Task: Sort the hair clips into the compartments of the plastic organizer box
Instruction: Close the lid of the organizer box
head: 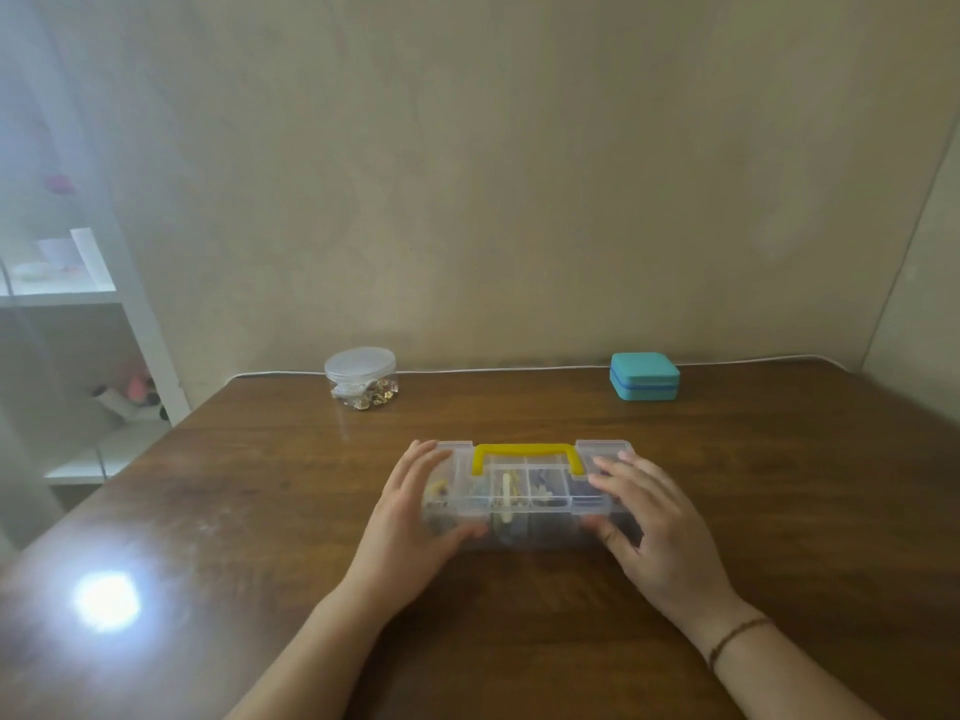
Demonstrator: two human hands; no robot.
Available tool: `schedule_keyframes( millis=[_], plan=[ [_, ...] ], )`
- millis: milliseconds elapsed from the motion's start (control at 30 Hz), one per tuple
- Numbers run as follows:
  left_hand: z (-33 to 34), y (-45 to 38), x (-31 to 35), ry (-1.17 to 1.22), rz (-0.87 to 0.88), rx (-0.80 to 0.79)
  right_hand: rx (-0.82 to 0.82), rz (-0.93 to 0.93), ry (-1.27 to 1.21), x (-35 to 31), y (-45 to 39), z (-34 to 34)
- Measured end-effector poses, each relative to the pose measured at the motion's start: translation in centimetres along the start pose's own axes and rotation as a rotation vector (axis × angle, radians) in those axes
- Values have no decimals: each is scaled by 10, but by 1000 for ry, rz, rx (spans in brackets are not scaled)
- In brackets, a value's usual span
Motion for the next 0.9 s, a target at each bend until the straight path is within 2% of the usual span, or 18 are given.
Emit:
schedule_keyframes(
  millis=[67,133,200,267,467,633,800,900],
  plan=[
    [-1,10,-7,108,-135,21,15,36,-98,1,4,-3],
    [-5,15,-13,150,-229,45,74,171,-167,6,8,-8],
    [-10,16,-15,85,-244,85,59,322,-185,11,11,-11],
    [-12,17,-16,70,-280,95,-1,383,-174,14,13,-10],
    [-11,18,-16,79,-370,136,-110,364,-64,10,8,-9],
    [-12,11,-13,-45,-348,114,-202,382,19,6,0,-12],
    [-10,-29,-14,-199,-303,24,-413,374,181,12,-43,-15],
    [2,-70,-22,-276,-295,25,-426,406,150,35,-74,6]
  ],
)
Point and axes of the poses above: each hand's wrist, its own y-axis away from the middle knuckle, its own z-axis out of the palm, x = y × z, the point moved 3 cm from there along -y, towards the middle knuckle, and after that the axes turned 8 degrees about -z, right-handed, at the moved point
